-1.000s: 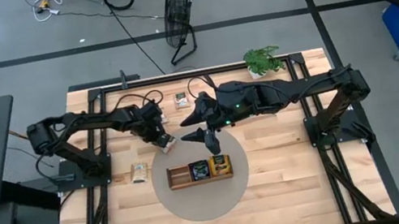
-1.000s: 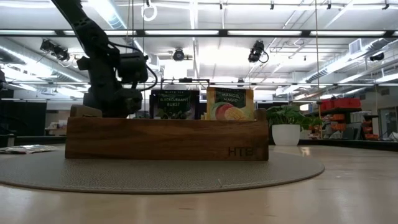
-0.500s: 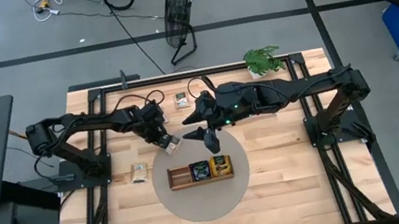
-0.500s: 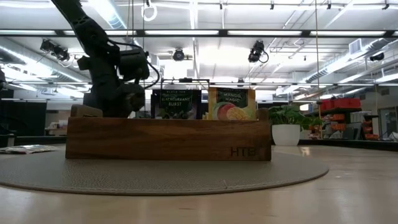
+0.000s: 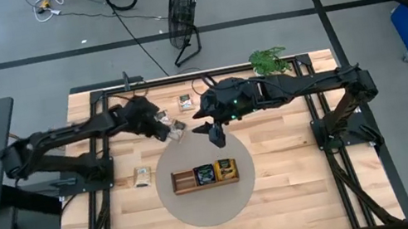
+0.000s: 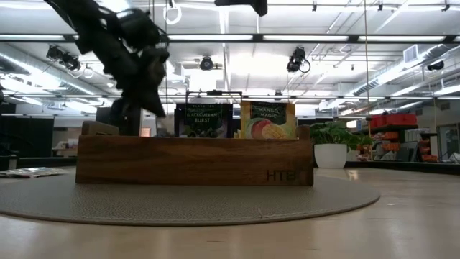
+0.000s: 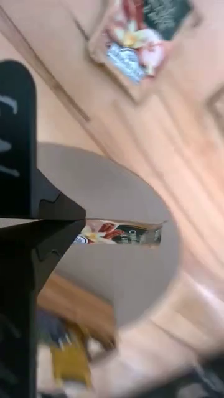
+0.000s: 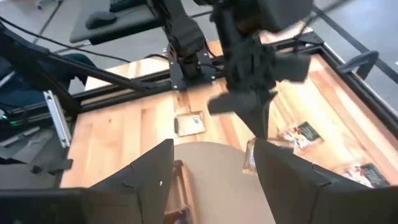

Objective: Pick & Place Tea
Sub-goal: Put the brown tea bag into the left section of the wooden organizer

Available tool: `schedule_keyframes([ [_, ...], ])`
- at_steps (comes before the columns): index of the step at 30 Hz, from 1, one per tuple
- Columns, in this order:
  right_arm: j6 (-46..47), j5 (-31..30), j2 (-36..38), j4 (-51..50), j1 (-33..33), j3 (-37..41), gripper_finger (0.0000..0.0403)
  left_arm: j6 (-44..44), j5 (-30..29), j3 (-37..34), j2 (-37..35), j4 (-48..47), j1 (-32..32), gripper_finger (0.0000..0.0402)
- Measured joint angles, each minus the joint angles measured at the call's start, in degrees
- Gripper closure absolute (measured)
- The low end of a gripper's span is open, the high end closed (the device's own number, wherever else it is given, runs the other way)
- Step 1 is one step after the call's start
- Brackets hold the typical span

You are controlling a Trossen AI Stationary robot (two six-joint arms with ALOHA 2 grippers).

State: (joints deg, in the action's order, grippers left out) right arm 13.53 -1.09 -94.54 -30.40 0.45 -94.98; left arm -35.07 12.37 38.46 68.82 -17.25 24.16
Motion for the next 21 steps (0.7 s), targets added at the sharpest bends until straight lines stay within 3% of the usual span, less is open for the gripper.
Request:
schedule_keyframes([
  [11, -0.51, -2.99, 0.0, 1.91, -0.31, 0.0, 0.0175, -4.39, -7.7, 0.02, -18.63, 9.51, 0.02, 0.0401],
  [21, -1.39, -6.52, 0.0, 9.91, -1.98, 0.0, 0.0175, -1.25, -8.79, 0.07, -27.75, 20.42, -0.01, 0.0401],
])
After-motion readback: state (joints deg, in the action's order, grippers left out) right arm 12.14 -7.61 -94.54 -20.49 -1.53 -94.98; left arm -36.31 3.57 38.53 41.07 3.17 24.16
